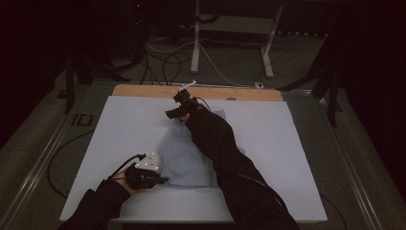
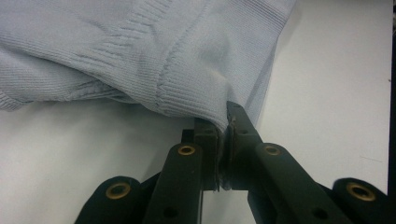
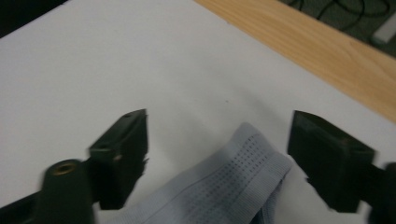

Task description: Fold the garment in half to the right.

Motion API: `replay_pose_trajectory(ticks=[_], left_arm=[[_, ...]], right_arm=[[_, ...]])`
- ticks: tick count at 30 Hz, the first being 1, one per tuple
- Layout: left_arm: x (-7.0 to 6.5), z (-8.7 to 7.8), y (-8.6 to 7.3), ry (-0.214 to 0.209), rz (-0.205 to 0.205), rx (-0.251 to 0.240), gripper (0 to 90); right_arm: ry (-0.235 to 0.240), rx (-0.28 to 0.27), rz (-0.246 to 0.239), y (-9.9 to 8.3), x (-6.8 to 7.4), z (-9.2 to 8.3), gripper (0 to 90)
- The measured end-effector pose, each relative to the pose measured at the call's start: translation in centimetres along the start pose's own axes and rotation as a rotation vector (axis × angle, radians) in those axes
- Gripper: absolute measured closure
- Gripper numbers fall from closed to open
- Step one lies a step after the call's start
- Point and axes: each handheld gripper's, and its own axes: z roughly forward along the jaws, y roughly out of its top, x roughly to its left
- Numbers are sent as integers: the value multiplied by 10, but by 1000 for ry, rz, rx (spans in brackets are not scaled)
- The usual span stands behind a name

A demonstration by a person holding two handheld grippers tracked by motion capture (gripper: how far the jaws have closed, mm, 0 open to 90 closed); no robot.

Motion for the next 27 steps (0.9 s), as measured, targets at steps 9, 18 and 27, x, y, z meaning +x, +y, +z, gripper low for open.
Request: replay_pose_trajectory(ticks=[9, 18, 27], left_arm=[[-2, -2, 2, -16, 18, -6, 867], [-2, -2, 2, -15, 15, -11, 867], [-2, -2, 2, -15, 16, -11, 867]], right_arm=[[-44, 92, -10, 1, -4, 23, 381], [-83, 157, -50, 1, -4, 45, 489], [-110, 209, -67, -4, -5, 57, 622]])
